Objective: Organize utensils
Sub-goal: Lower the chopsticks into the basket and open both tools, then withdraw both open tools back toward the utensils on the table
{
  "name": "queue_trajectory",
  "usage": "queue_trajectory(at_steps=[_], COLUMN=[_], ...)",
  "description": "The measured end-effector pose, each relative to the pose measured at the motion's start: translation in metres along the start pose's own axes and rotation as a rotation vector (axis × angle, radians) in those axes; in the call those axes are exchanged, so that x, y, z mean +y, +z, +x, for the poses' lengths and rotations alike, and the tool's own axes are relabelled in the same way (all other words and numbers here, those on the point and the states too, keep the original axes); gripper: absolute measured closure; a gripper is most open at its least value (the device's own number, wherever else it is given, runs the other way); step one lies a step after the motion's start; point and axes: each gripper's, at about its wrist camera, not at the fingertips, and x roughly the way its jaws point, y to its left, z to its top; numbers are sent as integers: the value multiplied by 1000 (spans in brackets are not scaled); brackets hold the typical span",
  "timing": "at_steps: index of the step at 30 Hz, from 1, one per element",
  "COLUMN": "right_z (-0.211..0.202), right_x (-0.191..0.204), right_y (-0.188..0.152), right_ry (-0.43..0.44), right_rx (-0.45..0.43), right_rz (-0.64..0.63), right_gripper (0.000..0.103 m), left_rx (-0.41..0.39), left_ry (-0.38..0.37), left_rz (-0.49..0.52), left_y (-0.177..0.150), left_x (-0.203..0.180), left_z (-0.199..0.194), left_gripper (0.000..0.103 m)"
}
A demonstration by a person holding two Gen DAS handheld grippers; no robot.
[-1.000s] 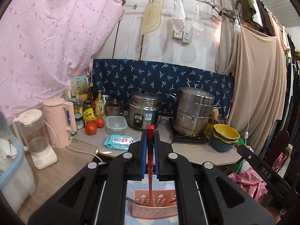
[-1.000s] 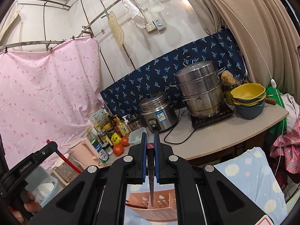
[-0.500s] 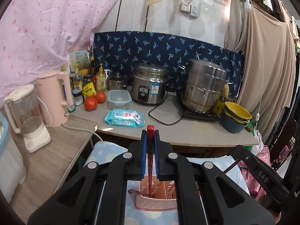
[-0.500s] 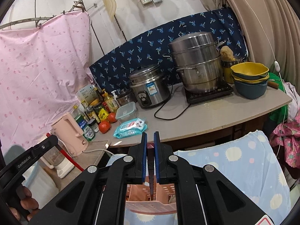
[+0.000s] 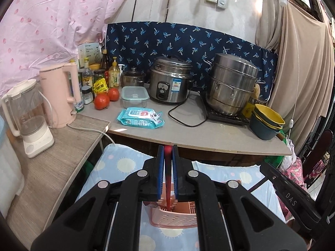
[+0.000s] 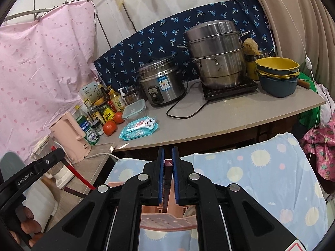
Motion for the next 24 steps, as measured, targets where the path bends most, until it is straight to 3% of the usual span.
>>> queue_trajectory(at_steps=[1, 3, 5, 7, 15, 24], right_z=[-1, -3, -6, -11, -35, -67], right_x=[0, 0, -1, -2, -1, 8], right_y=[0, -1, -1, 0, -1, -33], right_ry=[-3, -6, -10, -11, -3, 5], right_rx=[-3, -8, -15, -26, -51, -16], right_rz=[-1, -4, -4, 1, -2, -50], right_gripper=[92, 90, 87, 81, 81, 81], left_rx=[0, -2, -15, -23, -18, 46], left_ry=[0, 9, 17, 19, 57, 101], left_rz=[-1, -8, -14, -13, 9, 30], left_y=[-1, -1, 0, 1, -3, -30], left_x=[0, 0, 1, 1, 1, 2], left_z=[0, -1, -5, -9, -28, -55], left_gripper=[94, 76, 68, 68, 68, 68])
